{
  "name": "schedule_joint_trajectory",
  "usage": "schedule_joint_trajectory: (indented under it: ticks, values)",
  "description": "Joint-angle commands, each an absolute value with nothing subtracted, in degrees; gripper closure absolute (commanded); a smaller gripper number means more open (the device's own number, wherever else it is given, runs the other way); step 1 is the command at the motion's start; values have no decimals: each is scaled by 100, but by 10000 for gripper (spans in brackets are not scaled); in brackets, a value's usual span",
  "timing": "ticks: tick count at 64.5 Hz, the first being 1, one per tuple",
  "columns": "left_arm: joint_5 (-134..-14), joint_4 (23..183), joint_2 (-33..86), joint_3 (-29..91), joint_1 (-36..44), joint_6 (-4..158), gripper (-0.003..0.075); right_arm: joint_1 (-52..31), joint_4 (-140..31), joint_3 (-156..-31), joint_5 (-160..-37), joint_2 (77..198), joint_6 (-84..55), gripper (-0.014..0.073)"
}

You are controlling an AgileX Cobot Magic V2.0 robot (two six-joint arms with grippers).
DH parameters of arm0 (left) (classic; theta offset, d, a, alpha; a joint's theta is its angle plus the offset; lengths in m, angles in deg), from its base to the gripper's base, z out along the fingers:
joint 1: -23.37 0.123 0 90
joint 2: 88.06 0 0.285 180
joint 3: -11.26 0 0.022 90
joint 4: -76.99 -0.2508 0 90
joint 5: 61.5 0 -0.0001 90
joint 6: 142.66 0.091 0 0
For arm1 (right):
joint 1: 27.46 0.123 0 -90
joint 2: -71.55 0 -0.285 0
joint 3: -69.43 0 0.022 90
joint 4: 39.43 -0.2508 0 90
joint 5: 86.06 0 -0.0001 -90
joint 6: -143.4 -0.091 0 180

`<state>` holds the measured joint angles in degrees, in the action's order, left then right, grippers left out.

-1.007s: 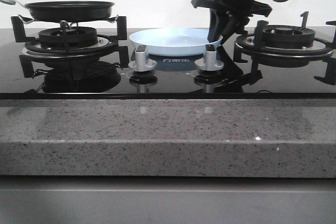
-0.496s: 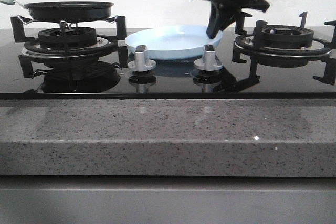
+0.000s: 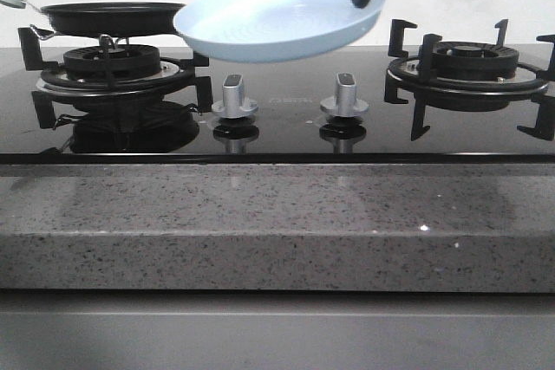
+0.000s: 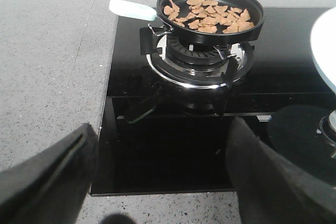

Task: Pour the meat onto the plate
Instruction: 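Grip the plate rim with the right gripper and lift it up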

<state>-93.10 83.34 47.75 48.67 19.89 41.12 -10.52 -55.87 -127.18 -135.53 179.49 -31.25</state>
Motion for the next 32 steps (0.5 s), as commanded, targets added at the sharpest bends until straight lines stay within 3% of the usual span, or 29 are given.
schedule_joint_trajectory:
  ticks: [1,14,32]
  values:
    - [-8874,8380,4733,4660,1965,4112,209,-993,-5746,-12099,-12720,17161,-3051,701]
    - [-8874,8380,4733,4660,1965,4112,209,-900,-5844,-10865,-12009,16716,-3051,701]
    - [-8874,8380,4733,4660,1965,4112,209,-900,-6029,-10251,-11549,16721,-3051,701]
